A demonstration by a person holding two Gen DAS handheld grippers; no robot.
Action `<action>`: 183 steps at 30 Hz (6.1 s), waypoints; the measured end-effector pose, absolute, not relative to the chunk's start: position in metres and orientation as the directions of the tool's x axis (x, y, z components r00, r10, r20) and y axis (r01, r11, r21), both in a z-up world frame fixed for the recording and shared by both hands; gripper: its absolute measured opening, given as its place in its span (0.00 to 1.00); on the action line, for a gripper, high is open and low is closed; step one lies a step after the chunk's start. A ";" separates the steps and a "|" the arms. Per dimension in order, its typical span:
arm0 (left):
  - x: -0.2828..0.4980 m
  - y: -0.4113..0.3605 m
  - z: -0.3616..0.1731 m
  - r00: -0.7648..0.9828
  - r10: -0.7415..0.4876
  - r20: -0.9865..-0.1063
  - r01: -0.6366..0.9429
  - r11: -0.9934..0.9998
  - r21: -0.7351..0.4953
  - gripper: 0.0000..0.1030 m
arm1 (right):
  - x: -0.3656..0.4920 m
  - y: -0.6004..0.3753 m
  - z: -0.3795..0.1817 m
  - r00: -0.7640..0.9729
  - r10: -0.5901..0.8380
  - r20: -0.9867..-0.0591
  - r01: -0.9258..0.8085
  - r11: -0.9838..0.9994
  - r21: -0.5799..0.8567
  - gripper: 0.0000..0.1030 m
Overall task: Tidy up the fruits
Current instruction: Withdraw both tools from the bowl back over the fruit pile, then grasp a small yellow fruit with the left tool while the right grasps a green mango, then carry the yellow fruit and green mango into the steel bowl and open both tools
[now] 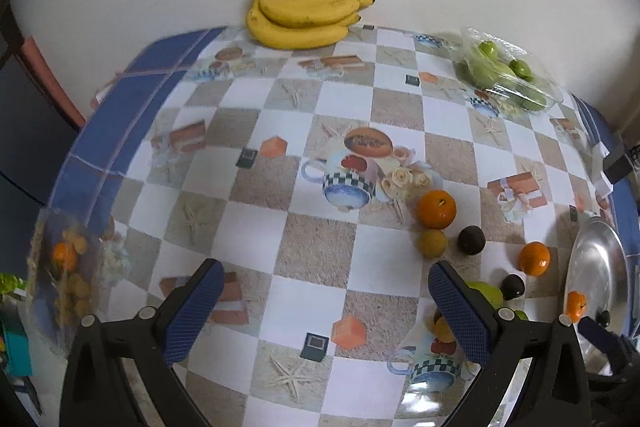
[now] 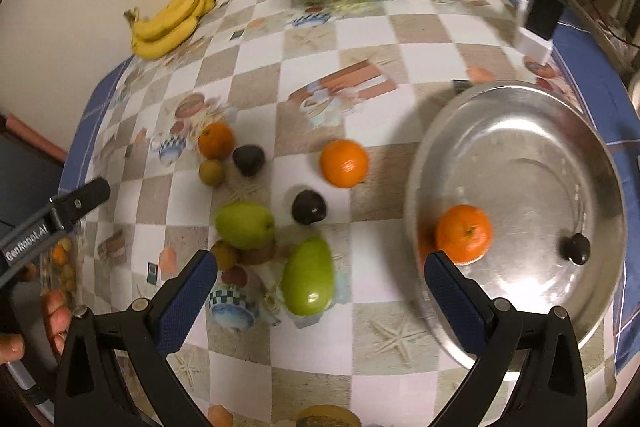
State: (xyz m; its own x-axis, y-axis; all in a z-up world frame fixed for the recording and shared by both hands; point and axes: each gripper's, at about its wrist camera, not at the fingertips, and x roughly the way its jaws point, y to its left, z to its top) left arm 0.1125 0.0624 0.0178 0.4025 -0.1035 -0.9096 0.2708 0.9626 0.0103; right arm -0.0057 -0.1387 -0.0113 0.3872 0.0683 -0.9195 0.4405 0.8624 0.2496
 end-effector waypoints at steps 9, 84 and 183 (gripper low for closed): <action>0.108 0.053 -0.015 0.300 -0.144 -0.943 0.254 0.965 -0.067 1.00 | 0.001 -0.126 -0.028 0.354 0.097 -0.930 0.410 0.878 0.248 1.00; 0.088 0.009 -0.036 0.092 -0.322 -0.942 0.371 0.889 -0.267 0.25 | 0.001 -0.132 -0.036 0.307 0.130 -0.943 0.434 0.862 0.261 0.37; 0.027 -0.103 -0.022 0.109 -0.274 -0.955 0.588 0.793 -0.160 0.27 | -0.097 -0.277 -0.025 0.284 -0.064 -0.957 0.785 0.589 0.193 0.39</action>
